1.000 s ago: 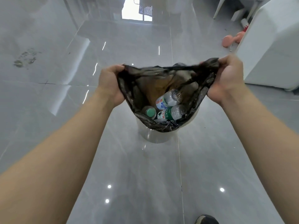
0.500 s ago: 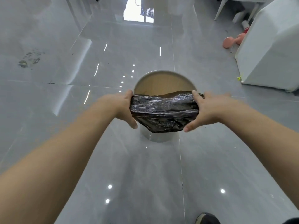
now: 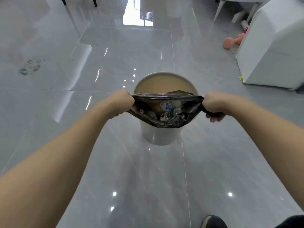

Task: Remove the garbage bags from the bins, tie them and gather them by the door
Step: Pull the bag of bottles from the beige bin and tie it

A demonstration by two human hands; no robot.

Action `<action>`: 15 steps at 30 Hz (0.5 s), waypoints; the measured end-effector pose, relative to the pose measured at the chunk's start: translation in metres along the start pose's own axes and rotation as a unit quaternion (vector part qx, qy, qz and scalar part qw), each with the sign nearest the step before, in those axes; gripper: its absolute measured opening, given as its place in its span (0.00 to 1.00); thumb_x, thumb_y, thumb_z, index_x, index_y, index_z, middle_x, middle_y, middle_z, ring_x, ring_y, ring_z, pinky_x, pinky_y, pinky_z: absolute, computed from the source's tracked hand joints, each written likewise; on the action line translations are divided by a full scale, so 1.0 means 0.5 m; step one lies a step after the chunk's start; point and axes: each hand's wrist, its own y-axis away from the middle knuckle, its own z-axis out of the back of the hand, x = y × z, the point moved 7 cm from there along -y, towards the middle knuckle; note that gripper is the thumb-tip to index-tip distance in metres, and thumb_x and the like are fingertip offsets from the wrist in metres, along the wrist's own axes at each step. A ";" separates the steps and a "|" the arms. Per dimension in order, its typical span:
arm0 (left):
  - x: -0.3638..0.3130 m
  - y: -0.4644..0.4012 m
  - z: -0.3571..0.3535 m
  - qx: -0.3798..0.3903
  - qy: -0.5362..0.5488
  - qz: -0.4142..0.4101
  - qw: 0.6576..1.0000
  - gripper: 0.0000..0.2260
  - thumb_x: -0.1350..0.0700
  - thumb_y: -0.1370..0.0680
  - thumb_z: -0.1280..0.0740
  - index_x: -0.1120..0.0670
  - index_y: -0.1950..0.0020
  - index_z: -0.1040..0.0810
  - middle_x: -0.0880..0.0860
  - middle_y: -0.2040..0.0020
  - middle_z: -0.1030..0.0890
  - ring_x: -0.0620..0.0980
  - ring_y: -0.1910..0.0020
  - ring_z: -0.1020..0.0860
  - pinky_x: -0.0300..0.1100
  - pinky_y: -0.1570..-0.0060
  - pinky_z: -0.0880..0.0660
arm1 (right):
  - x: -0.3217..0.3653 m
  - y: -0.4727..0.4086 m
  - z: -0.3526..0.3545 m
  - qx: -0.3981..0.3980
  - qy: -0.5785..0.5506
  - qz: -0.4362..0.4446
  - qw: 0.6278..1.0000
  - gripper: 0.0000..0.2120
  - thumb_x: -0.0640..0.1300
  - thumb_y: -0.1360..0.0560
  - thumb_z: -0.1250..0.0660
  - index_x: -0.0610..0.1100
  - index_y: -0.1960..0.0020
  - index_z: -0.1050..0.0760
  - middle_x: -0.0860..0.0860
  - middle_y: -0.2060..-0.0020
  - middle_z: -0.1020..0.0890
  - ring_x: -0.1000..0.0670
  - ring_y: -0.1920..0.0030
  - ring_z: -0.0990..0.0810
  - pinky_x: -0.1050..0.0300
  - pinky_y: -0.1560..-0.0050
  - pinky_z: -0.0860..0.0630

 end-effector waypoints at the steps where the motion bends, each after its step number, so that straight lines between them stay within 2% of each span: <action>1: -0.004 0.008 -0.007 0.034 -0.054 0.000 0.998 0.10 0.60 0.29 0.42 0.59 0.53 0.24 0.56 0.68 0.32 0.52 0.72 0.37 0.39 0.73 0.41 | -0.005 -0.005 0.000 0.012 -0.024 -0.003 1.000 0.09 0.33 0.25 0.48 0.37 0.60 0.32 0.41 0.70 0.27 0.46 0.74 0.31 0.56 0.69 0.30; 2: -0.007 0.015 -0.017 0.081 -0.099 0.003 0.992 0.09 0.53 0.29 0.38 0.57 0.54 0.25 0.55 0.67 0.32 0.52 0.71 0.38 0.40 0.72 0.41 | -0.009 -0.007 0.004 0.017 -0.023 -0.003 1.000 0.08 0.32 0.26 0.48 0.39 0.62 0.34 0.43 0.71 0.31 0.48 0.74 0.36 0.57 0.71 0.34; 3: -0.005 0.018 -0.026 0.132 -0.127 0.010 0.983 0.15 0.45 0.31 0.34 0.55 0.54 0.26 0.54 0.64 0.31 0.53 0.70 0.36 0.41 0.71 0.39 | -0.010 -0.006 0.008 0.021 -0.013 0.000 1.000 0.07 0.33 0.28 0.48 0.41 0.63 0.37 0.45 0.72 0.35 0.49 0.73 0.41 0.58 0.71 0.41; 5: -0.005 0.025 -0.037 0.186 -0.177 0.009 0.966 0.25 0.35 0.37 0.28 0.49 0.49 0.26 0.51 0.57 0.25 0.53 0.61 0.27 0.43 0.59 0.28 | -0.011 0.004 0.014 0.049 -0.020 -0.001 0.999 0.07 0.37 0.29 0.47 0.45 0.63 0.42 0.48 0.73 0.41 0.50 0.72 0.47 0.57 0.69 0.49; 6: -0.009 0.025 -0.039 0.173 -0.234 -0.006 0.957 0.26 0.34 0.40 0.26 0.46 0.48 0.25 0.49 0.55 0.23 0.52 0.55 0.24 0.45 0.51 0.26 | -0.013 0.005 0.014 0.071 -0.030 -0.004 0.997 0.07 0.39 0.29 0.45 0.46 0.63 0.42 0.49 0.74 0.43 0.49 0.72 0.49 0.57 0.68 0.50; 7: -0.010 0.021 -0.042 0.147 -0.304 -0.017 0.941 0.25 0.34 0.39 0.26 0.45 0.49 0.25 0.47 0.54 0.21 0.52 0.52 0.22 0.46 0.47 0.25 | -0.014 0.006 0.013 0.096 -0.031 -0.006 0.995 0.07 0.41 0.29 0.42 0.45 0.63 0.38 0.50 0.74 0.43 0.49 0.72 0.49 0.58 0.69 0.50; 9: -0.022 0.010 -0.047 0.085 -0.388 -0.049 0.917 0.20 0.36 0.34 0.29 0.47 0.50 0.23 0.47 0.53 0.20 0.52 0.52 0.21 0.46 0.48 0.24 | -0.012 0.011 0.010 0.140 -0.022 -0.005 0.990 0.10 0.49 0.26 0.37 0.41 0.58 0.26 0.50 0.74 0.42 0.49 0.74 0.47 0.59 0.70 0.47; 10: -0.026 0.005 -0.051 0.079 -0.378 -0.058 0.921 0.17 0.38 0.30 0.32 0.48 0.49 0.21 0.49 0.51 0.19 0.53 0.52 0.22 0.46 0.49 0.24 | -0.011 0.011 0.008 0.160 -0.025 -0.001 0.987 0.16 0.54 0.26 0.35 0.40 0.56 0.23 0.50 0.73 0.41 0.49 0.73 0.47 0.59 0.69 0.46; 11: -0.028 0.002 -0.051 0.084 -0.328 -0.061 0.939 0.14 0.42 0.28 0.35 0.50 0.51 0.20 0.51 0.51 0.19 0.54 0.54 0.22 0.46 0.52 0.24 | -0.007 0.013 0.007 0.173 -0.032 0.006 0.984 0.20 0.59 0.26 0.35 0.41 0.56 0.21 0.50 0.73 0.41 0.49 0.73 0.46 0.59 0.69 0.45; 12: -0.033 0.005 -0.049 0.099 -0.248 -0.057 0.962 0.10 0.47 0.26 0.36 0.51 0.55 0.19 0.52 0.56 0.21 0.55 0.60 0.24 0.44 0.59 0.25 | -0.001 0.012 0.007 0.177 -0.041 0.017 0.983 0.23 0.62 0.26 0.35 0.41 0.57 0.21 0.50 0.73 0.41 0.49 0.72 0.46 0.58 0.69 0.44; 14: -0.042 0.009 -0.031 0.116 -0.087 -0.046 0.988 0.12 0.53 0.24 0.39 0.54 0.63 0.19 0.53 0.68 0.30 0.52 0.72 0.35 0.39 0.74 0.38 | 0.004 0.004 0.007 0.164 -0.075 0.040 0.983 0.25 0.64 0.26 0.37 0.41 0.61 0.23 0.51 0.73 0.40 0.49 0.73 0.44 0.59 0.70 0.42; 15: -0.040 0.007 -0.022 0.117 -0.025 -0.038 0.992 0.13 0.54 0.24 0.40 0.55 0.64 0.20 0.52 0.71 0.34 0.51 0.75 0.40 0.39 0.76 0.43 | 0.002 -0.004 0.007 0.153 -0.100 0.049 0.982 0.25 0.63 0.24 0.38 0.42 0.64 0.25 0.51 0.74 0.40 0.49 0.74 0.44 0.59 0.70 0.41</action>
